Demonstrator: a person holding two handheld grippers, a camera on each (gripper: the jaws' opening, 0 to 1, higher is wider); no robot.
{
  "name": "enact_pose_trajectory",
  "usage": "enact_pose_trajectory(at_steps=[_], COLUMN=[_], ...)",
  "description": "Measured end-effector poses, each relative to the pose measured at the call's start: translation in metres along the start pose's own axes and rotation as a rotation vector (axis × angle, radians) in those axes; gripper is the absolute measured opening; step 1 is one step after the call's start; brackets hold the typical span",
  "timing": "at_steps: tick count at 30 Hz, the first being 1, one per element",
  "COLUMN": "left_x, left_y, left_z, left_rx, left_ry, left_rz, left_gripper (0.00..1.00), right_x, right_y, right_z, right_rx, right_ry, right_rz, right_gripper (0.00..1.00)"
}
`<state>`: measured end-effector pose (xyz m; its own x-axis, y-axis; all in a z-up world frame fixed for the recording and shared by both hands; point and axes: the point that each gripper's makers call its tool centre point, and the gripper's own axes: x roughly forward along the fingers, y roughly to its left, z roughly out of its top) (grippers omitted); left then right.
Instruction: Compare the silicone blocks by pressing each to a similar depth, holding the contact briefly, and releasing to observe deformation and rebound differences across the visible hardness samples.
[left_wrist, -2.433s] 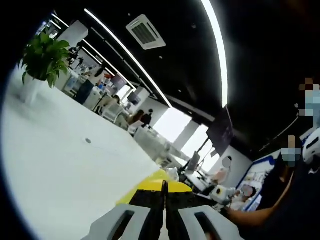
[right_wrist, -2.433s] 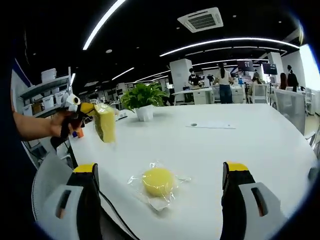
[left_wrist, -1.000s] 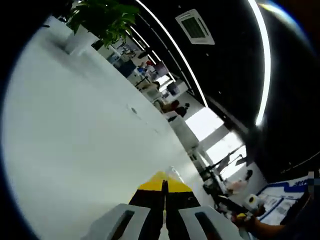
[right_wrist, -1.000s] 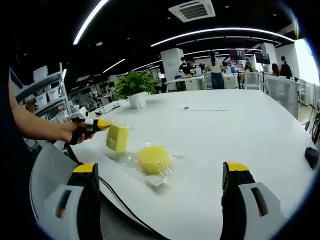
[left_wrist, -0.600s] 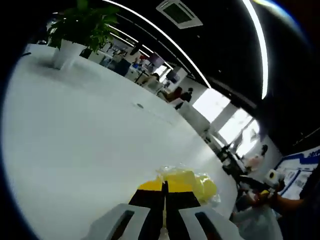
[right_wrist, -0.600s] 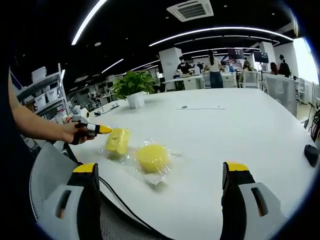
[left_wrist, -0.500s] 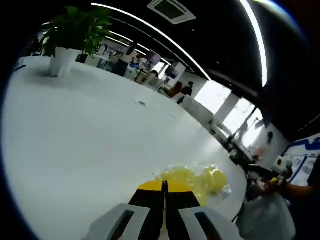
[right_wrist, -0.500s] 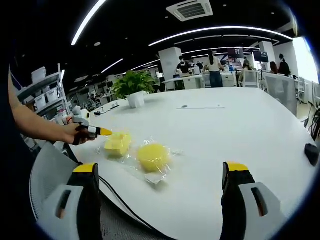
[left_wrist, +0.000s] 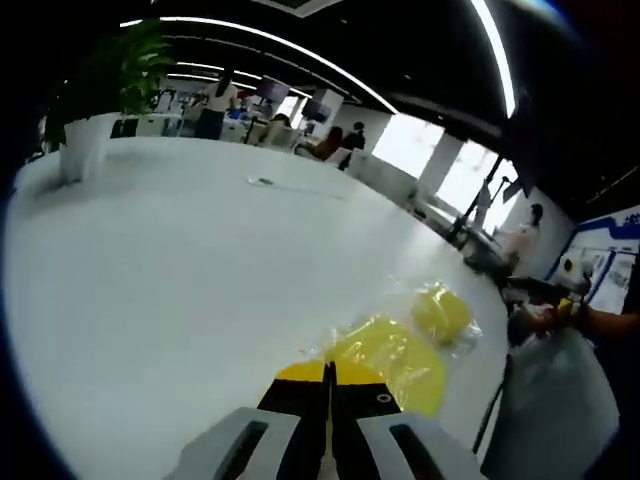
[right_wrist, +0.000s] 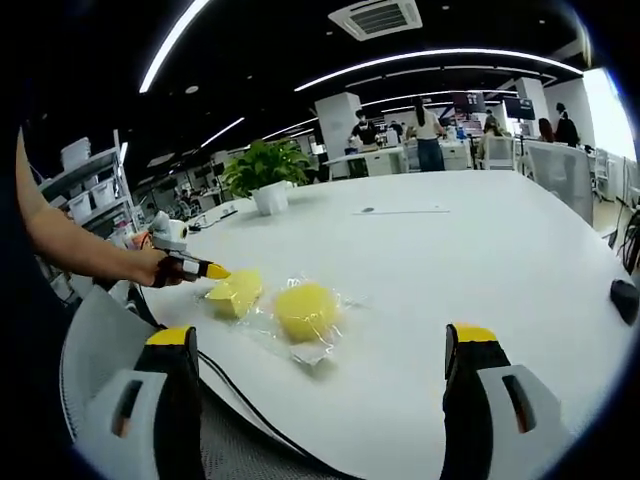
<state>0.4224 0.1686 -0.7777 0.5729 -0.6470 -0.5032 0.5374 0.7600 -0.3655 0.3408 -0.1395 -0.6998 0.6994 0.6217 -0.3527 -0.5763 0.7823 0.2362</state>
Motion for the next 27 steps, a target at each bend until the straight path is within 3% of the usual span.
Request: enact_pose_trajectory(at_steps=[10,14,15,19,21,24,27], left_x=[0.003,0.002,0.001,-0.01,-0.016,-0.028,-0.041], left_y=[0.002,0.006,0.008,0.025,0.019,0.017,0.016], left_z=[-0.001,-0.001,-0.001,0.002,0.013,0.022,0.036], left_rx=[0.039,0.006,-0.055,-0.089,-0.074,-0.098,-0.039], left_ry=[0.003,-0.002,-0.009,-0.041,-0.101,-0.116,-0.097], left_rz=[0.009,0.032,0.048,0.131,0.108,0.088,0.063], left_gripper=[0.0,0.01,0.03,0.29,0.3,0.36,0.41], right_x=[0.004,0.005,0.005,0.004,0.004,0.005,0.007], right_y=[0.002,0.003,0.003,0.002,0.003,0.002,0.002], right_z=[0.0,0.0,0.0,-0.001,-0.001,-0.001,-0.002], right_rx=[-0.001,-0.001,0.0,-0.001,-0.004,-0.006,-0.017], right_ry=[0.004,0.008,0.008,0.01,0.013,0.015,0.028], right_rz=[0.005,0.008,0.008,0.009,0.009,0.011,0.016], right_gripper=[0.96,0.96,0.96,0.96,0.96,0.96,0.96])
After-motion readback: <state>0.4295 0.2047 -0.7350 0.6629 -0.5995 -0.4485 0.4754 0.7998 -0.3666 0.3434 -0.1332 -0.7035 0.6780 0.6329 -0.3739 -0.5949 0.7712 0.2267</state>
